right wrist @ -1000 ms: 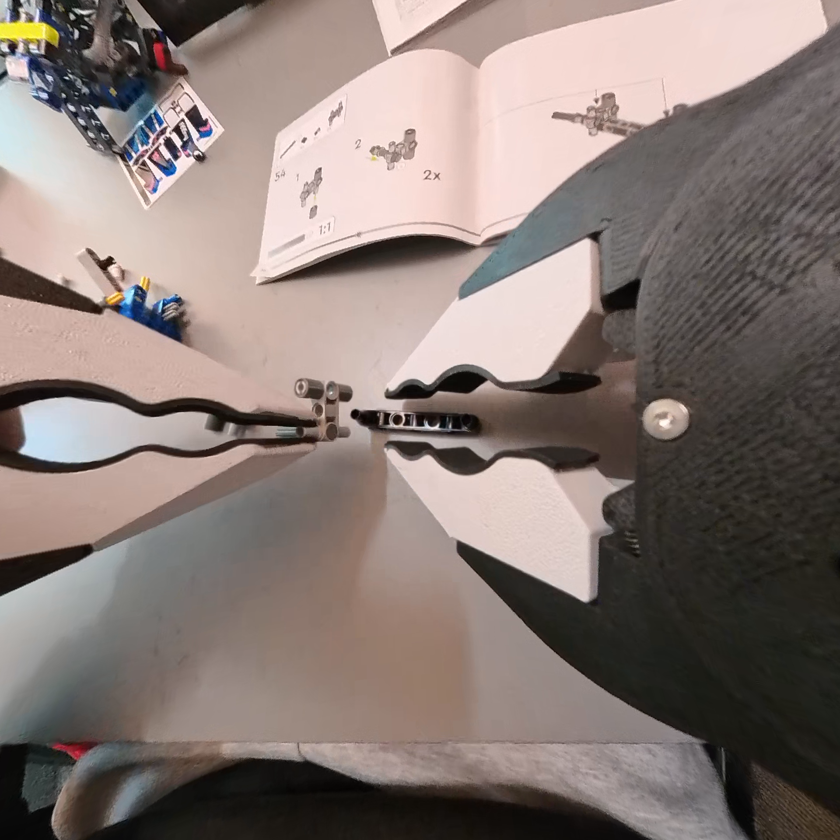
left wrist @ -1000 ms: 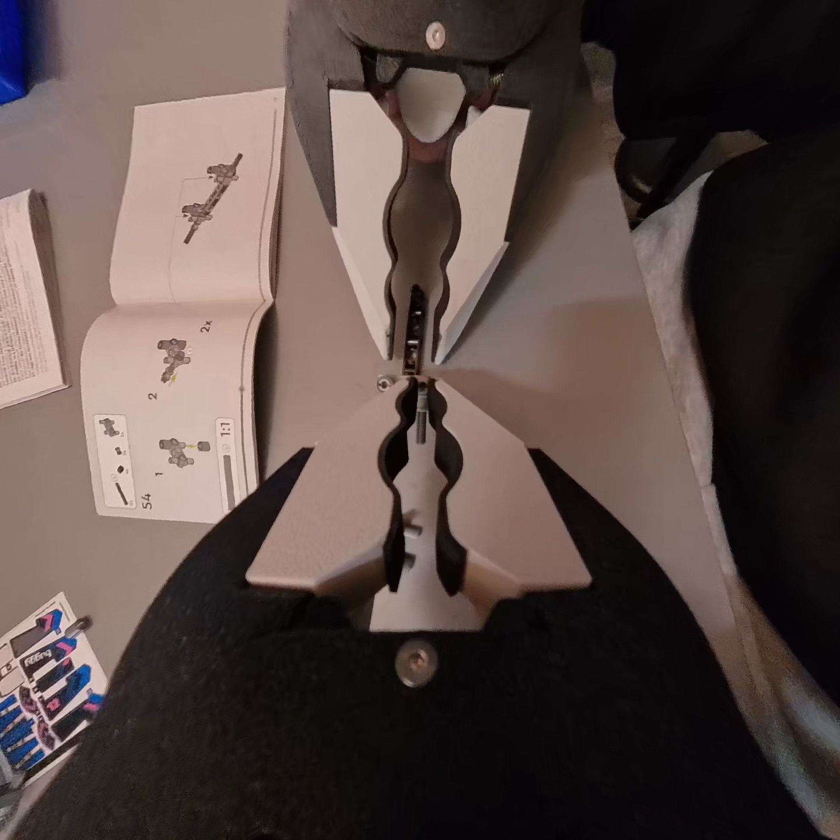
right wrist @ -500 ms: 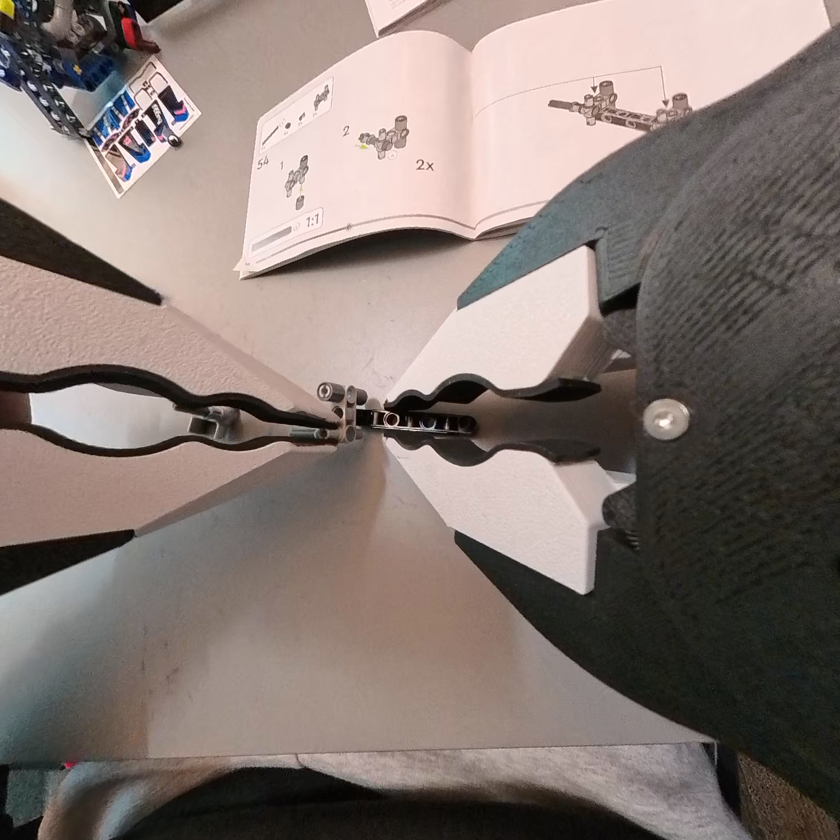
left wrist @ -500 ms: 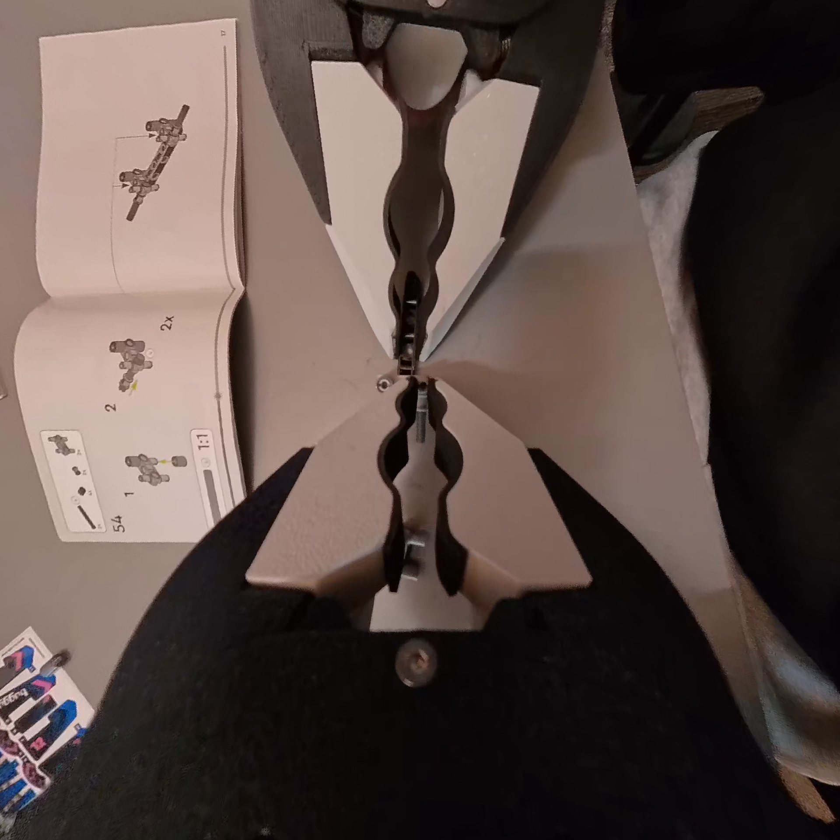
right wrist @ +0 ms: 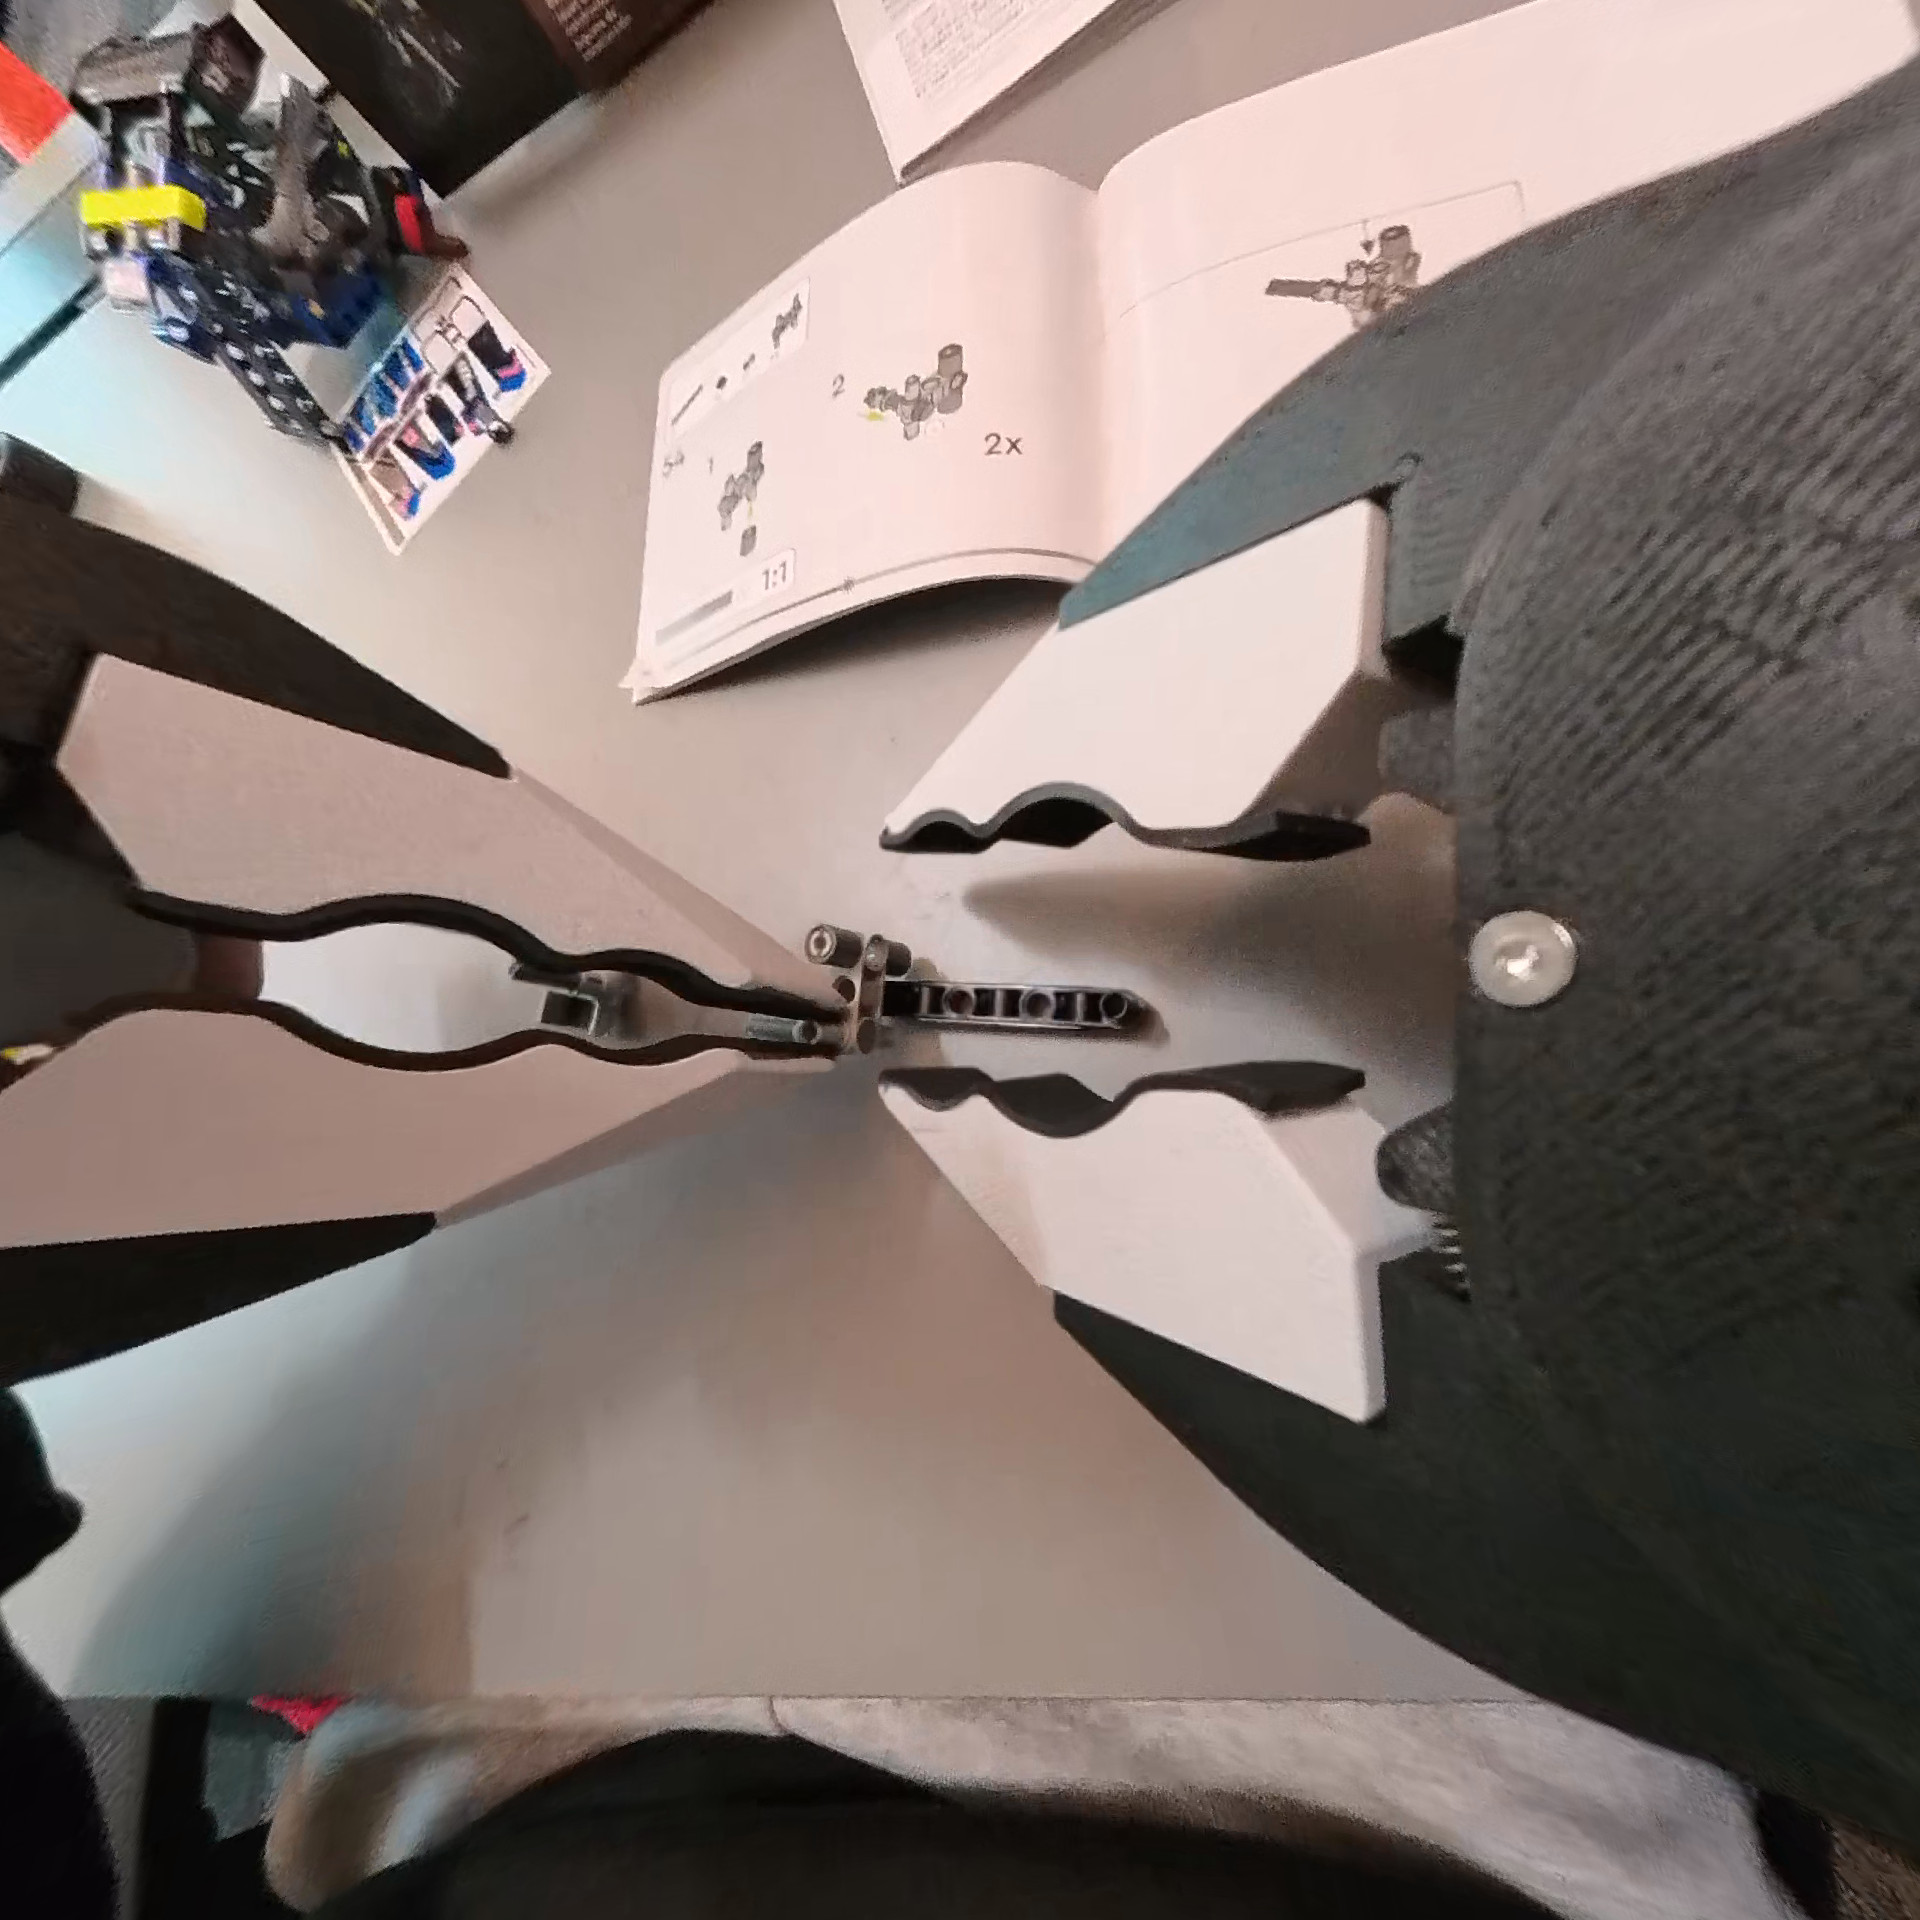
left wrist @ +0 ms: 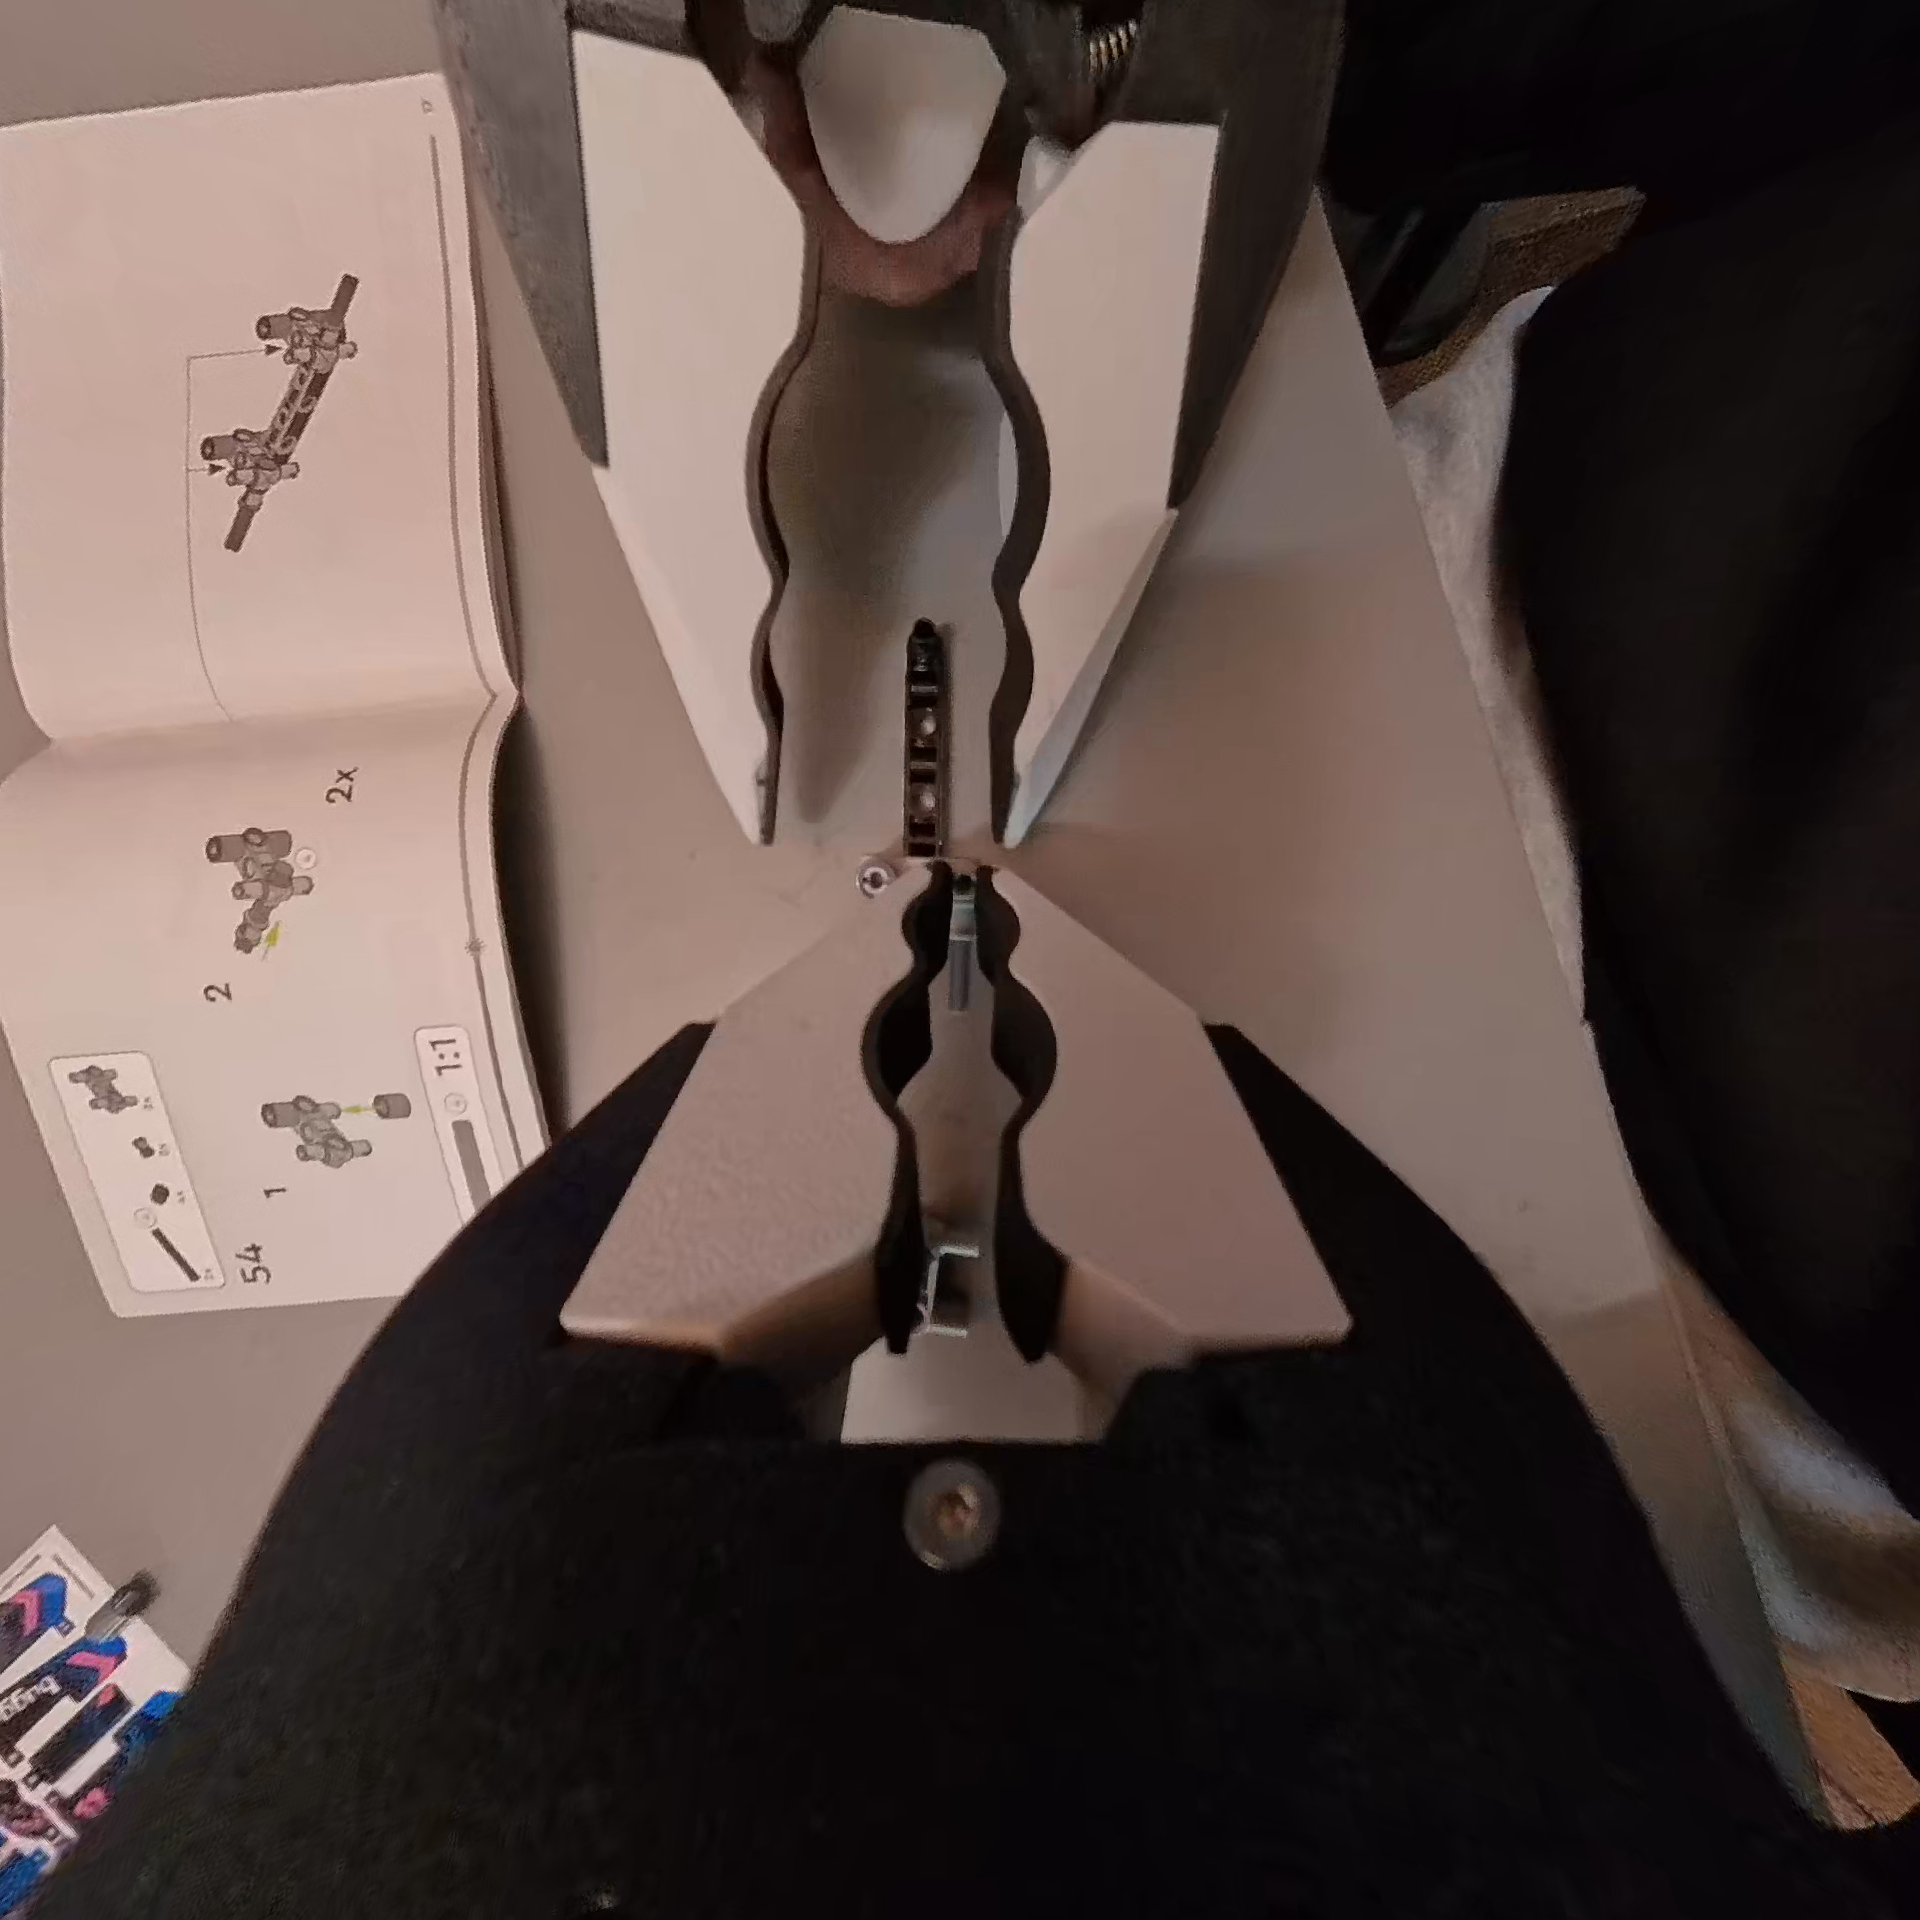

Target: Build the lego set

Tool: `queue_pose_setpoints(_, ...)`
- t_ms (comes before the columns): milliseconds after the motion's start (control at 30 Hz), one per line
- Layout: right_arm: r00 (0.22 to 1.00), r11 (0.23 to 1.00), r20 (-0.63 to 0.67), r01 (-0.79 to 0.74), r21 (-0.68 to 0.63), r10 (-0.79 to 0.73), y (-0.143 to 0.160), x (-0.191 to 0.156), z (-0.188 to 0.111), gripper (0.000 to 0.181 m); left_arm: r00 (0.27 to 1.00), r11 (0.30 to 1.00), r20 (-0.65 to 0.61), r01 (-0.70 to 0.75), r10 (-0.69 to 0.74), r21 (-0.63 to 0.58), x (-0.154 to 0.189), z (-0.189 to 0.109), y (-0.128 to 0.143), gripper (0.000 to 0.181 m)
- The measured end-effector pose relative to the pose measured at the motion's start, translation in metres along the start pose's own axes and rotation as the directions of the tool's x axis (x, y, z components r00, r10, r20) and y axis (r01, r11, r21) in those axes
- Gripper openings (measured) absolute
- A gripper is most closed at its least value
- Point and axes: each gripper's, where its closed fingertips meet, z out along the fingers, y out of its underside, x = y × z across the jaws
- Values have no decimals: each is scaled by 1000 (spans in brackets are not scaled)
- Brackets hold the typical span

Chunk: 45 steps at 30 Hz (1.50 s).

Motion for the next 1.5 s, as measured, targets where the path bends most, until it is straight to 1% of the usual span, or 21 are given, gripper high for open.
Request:
queue_pose_setpoints(33,1000,1000,11,7,-7,-7,1,-2,1,36,1000,1000,2,-6,6,-4,0,0,0,1)
queue_pose_setpoints(133,999,996,27,45,-81,-43,10,-7,9,24,1000,1000,-5,-20,20,3,1,1,-2,1)
queue_pose_setpoints(167,998,995,24,62,-76,-60,8,-7,11,22,1000,1000,-1,-24,24,7,1,2,-3,1)
queue_pose_setpoints(333,998,995,26,64,-75,-62,7,-8,12,21,999,1000,27,-27,27,14,2,1,-1,1)
queue_pose_setpoints(500,998,995,31,65,-74,-63,7,-8,13,21,993,998,113,-41,35,46,2,-3,-5,2)
queue_pose_setpoints(600,997,995,33,66,-74,-64,7,-9,13,21,988,997,153,-33,22,69,0,-9,-6,7)
queue_pose_setpoints(700,997,995,36,65,-74,-63,7,-9,12,15,984,998,176,-7,-4,61,-4,-10,-4,12)
queue_pose_setpoints(800,996,994,62,70,-81,-65,8,-13,13,10,986,999,165,-3,-4,43,-4,-5,-3,26)
queue_pose_setpoints(833,996,994,60,72,-80,-67,8,-13,13,8,988,999,155,-3,-2,32,-3,-2,-2,34)
queue_pose_setpoints(900,996,994,58,74,-79,-70,8,-13,12,8,989,1000,149,1,-4,20,-3,1,-1,33)
queue_pose_setpoints(1067,996,994,61,71,-80,-66,8,-13,12,8,990,998,134,29,-38,62,2,6,0,21)
queue_pose_setpoints(1133,996,994,63,69,-80,-64,8,-13,12,8,985,997,164,40,-51,71,1,5,1,23)
queue_pose_setpoints(1233,996,994,63,69,-80,-64,8,-13,12,8,968,997,249,15,-35,82,1,2,-3,27)
queue_pose_setpoints(1300,996,994,63,69,-80,-64,8,-13,12,8,953,998,301,-10,-8,58,2,2,-3,28)
queue_pose_setpoints(1367,996,994,61,72,-80,-67,8,-13,12,8,948,1000,318,-22,19,8,3,5,0,32)
queue_pose_setpoints(1433,996,994,58,76,-79,-71,8,-13,12,8,954,1000,300,-22,27,-22,3,7,3,35)
queue_pose_setpoints(1500,996,994,62,71,-80,-66,8,-13,12,8,967,999,252,-19,27,-33,4,8,4,35)
